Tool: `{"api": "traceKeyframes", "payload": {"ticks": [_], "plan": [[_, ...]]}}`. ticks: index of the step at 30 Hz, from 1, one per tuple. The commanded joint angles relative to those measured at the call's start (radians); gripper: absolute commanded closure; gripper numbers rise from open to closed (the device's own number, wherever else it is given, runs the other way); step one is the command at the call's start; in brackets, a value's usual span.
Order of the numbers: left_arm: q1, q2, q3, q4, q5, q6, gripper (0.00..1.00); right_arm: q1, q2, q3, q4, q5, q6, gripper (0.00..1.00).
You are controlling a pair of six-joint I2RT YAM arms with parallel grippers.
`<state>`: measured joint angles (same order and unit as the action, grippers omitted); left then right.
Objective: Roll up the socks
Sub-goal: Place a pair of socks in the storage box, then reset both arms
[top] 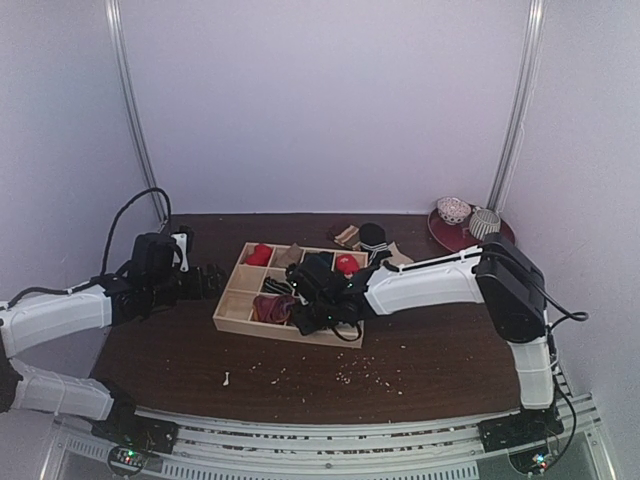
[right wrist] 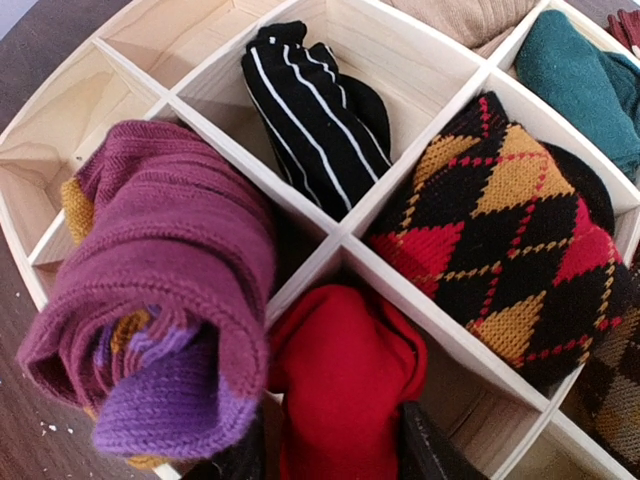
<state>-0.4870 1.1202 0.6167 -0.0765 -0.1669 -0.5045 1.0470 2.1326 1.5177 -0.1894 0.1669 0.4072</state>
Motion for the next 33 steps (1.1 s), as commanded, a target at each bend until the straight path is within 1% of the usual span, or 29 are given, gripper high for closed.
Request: {"api": "traceKeyframes", "payload": {"ticks": [1, 6, 11, 14, 15, 17, 20, 25, 28, 30, 33], "plan": [[0.003, -0.007, 0.012, 0.031, 0.012, 0.004, 0.02, -0.018, -0.049, 0.003, -0.138, 0.01, 0.005, 0.55], [0.003, -0.024, 0.006, 0.04, 0.001, 0.004, 0.02, -0.041, -0.129, -0.006, -0.108, 0.013, -0.017, 0.54], [0.004, -0.024, 0.01, 0.043, -0.011, 0.004, 0.02, -0.048, -0.206, -0.011, -0.059, 0.01, -0.069, 0.48], [0.004, -0.016, 0.011, 0.047, -0.003, 0.003, 0.02, -0.056, -0.232, -0.025, -0.039, -0.007, -0.074, 0.47], [0.004, -0.014, 0.012, 0.047, -0.003, 0.0, 0.02, -0.06, -0.237, -0.029, -0.036, -0.017, -0.072, 0.5], [0.003, -0.013, 0.016, 0.049, -0.005, -0.02, 0.02, -0.066, -0.249, -0.042, -0.035, -0.034, -0.054, 0.6], [0.003, -0.012, 0.027, 0.045, -0.019, -0.071, 0.02, -0.076, -0.288, -0.098, 0.004, -0.047, -0.029, 0.61], [0.004, -0.01, 0.041, 0.003, -0.156, -0.228, 0.02, -0.1, -0.366, -0.19, 0.047, -0.035, -0.022, 0.57], [0.003, -0.018, 0.04, -0.011, -0.188, -0.244, 0.02, -0.111, -0.407, -0.231, 0.049, -0.026, -0.03, 0.54], [0.004, -0.032, 0.033, 0.009, -0.182, -0.232, 0.02, -0.116, -0.43, -0.252, 0.047, -0.018, -0.035, 0.51], [0.003, -0.037, 0.049, 0.004, -0.182, -0.218, 0.02, -0.122, -0.463, -0.284, 0.048, -0.006, -0.045, 0.43]]}}
